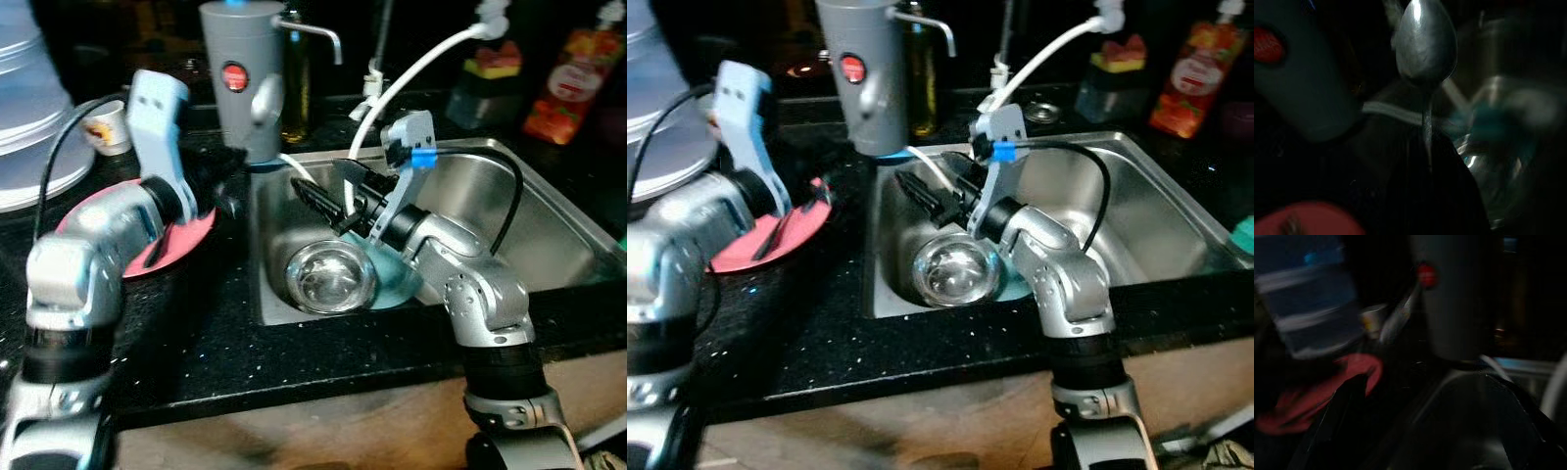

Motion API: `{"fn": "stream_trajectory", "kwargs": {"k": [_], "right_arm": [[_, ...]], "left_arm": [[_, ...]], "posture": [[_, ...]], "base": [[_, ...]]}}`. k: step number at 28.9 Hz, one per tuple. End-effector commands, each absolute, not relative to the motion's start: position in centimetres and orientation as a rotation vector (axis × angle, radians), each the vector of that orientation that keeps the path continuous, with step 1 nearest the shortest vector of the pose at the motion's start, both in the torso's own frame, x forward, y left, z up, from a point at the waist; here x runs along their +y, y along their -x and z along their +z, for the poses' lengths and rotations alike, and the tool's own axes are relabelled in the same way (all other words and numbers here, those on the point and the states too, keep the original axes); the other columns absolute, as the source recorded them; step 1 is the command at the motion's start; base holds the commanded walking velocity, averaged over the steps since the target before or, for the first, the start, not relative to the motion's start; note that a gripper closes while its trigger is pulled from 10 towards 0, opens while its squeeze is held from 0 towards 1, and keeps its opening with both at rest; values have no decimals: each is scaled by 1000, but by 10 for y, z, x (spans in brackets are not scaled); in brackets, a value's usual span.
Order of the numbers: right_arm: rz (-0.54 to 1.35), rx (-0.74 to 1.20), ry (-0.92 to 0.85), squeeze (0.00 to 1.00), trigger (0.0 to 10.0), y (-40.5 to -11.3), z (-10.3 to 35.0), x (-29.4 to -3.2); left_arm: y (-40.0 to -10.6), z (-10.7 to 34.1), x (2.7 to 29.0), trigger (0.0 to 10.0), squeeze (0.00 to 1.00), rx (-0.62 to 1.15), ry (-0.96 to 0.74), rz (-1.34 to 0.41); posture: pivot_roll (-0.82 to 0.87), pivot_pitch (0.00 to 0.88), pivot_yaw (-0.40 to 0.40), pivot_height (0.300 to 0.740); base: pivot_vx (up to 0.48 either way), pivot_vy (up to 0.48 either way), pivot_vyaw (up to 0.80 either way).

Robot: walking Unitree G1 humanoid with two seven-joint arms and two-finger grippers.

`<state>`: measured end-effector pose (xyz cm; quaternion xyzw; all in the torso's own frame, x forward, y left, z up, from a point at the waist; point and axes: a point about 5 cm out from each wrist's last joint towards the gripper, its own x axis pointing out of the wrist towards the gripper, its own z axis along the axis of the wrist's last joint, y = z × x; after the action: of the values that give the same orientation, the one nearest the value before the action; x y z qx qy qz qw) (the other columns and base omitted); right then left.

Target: Kitchen organization

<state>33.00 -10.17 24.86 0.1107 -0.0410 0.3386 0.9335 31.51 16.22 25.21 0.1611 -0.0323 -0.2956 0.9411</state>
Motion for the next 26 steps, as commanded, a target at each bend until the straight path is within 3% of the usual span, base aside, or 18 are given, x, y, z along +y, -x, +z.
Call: {"fn": "stream_trajectory", "kwargs": {"k": [1,2,3,5,10,12,14,15,18,24,25,26], "right_arm": [[703,-83,-256,0,10000,-327,253,-97],[704,-82,-260,0,10000,-326,253,-95],[718,-75,-266,102,10000,-322,251,-89],[729,-67,-275,1000,10000,-320,250,-86],[746,-54,-316,1000,10000,-316,250,-79],[742,-39,-347,1000,10000,-315,251,-76],[736,-35,-356,1000,10000,-314,251,-76],[732,-33,-361,0,10000,-314,252,-76],[719,-36,-380,0,10000,-314,254,-78],[721,-42,-410,0,10000,-313,256,-78],[729,-44,-426,1000,10000,-313,257,-78],[740,-42,-442,1000,10000,-312,258,-78]], "left_arm": [[-315,248,160,0,0,-87,-445,-596],[-315,242,159,0,0,-96,-494,-602],[-313,240,156,0,0,-137,-523,-610],[-312,245,154,0,0,-179,-507,-596],[-308,257,153,0,0,-257,-433,-592],[-306,256,155,0,0,-250,-226,-597],[-307,253,157,0,0,-239,-126,-591],[-308,249,160,0,0,-197,-11,-587],[-306,228,165,0,0,-11,98,-636],[-302,225,165,0,0,-11,128,-666],[-302,225,164,0,0,-9,120,-668],[-302,225,164,0,0,-6,118,-671]], "posture": [[25,5,6,740],[20,7,8,740],[18,7,9,740],[18,8,9,740],[20,9,8,740],[21,9,9,740],[19,8,13,740],[16,8,16,740],[15,6,14,740],[16,1,16,740],[15,1,16,740],[16,0,17,740]], "base": [[0,0,0],[0,0,0],[0,0,0],[0,0,0],[0,0,0],[0,0,0],[0,0,0],[0,0,0],[0,0,0],[0,0,0],[0,0,0],[0,0,0]]}}
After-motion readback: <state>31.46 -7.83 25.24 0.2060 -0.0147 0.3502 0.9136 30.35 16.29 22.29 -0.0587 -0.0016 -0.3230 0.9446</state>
